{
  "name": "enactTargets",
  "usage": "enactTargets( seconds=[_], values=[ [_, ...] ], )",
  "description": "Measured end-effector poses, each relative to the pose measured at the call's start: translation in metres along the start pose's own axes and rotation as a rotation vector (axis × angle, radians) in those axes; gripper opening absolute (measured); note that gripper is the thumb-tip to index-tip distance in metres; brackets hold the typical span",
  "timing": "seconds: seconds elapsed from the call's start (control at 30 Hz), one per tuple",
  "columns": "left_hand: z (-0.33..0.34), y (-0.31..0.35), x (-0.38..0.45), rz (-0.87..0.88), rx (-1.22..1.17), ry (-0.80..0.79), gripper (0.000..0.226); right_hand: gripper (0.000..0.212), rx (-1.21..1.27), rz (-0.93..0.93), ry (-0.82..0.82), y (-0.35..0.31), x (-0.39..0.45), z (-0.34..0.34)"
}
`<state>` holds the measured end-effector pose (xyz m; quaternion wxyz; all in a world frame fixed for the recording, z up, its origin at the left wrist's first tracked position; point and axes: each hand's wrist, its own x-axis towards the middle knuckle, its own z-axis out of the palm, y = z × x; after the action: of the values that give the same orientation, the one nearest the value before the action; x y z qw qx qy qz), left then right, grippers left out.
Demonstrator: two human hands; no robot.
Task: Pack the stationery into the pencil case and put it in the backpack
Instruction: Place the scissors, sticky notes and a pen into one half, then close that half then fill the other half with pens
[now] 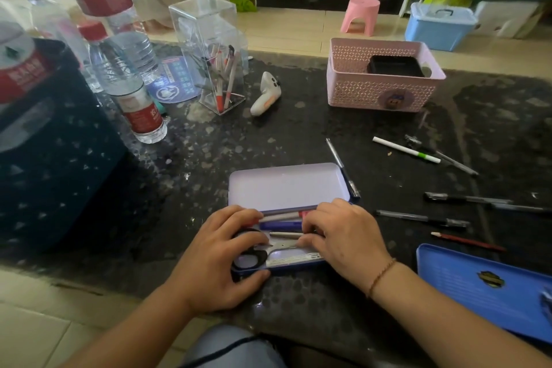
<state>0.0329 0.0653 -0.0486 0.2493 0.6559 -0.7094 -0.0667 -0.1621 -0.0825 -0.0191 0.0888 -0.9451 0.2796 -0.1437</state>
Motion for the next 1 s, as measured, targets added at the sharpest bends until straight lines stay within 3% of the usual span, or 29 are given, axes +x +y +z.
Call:
enactTargets(
  seconds=[0.3,0.47,0.57,0.7,0.77,0.93,1.0],
  values=[
    [0.000,0.001,-0.001,0.012,-0.084,0.036,0.048,0.014,0.039,0.120,-0.037,0.023,-0.016,-0.016],
    [0.003,-0.004,-0.003,0.006,-0.140,0.050,0.061,0.027,0.103,0.261,0.105,0.065,-0.043,-0.049],
    [0.004,-0.006,-0.003,0.011,-0.178,0.058,0.065,0.053,0.045,0.379,-0.098,0.110,-0.090,-0.088],
    [0.002,-0.002,-0.002,0.030,-0.198,0.043,0.066,0.105,-0.077,0.495,-0.455,0.158,-0.162,-0.114],
    [0.003,0.000,-0.001,0.048,-0.190,0.028,0.069,0.114,-0.073,0.566,-0.573,0.164,-0.180,-0.117],
    [0.000,0.015,0.005,0.064,-0.214,-0.030,0.083,0.105,-0.018,0.585,-0.510,0.170,-0.197,-0.116],
    [0.001,0.020,0.006,0.076,-0.220,-0.043,0.089,0.111,-0.005,0.619,-0.487,0.182,-0.210,-0.118]
  ],
)
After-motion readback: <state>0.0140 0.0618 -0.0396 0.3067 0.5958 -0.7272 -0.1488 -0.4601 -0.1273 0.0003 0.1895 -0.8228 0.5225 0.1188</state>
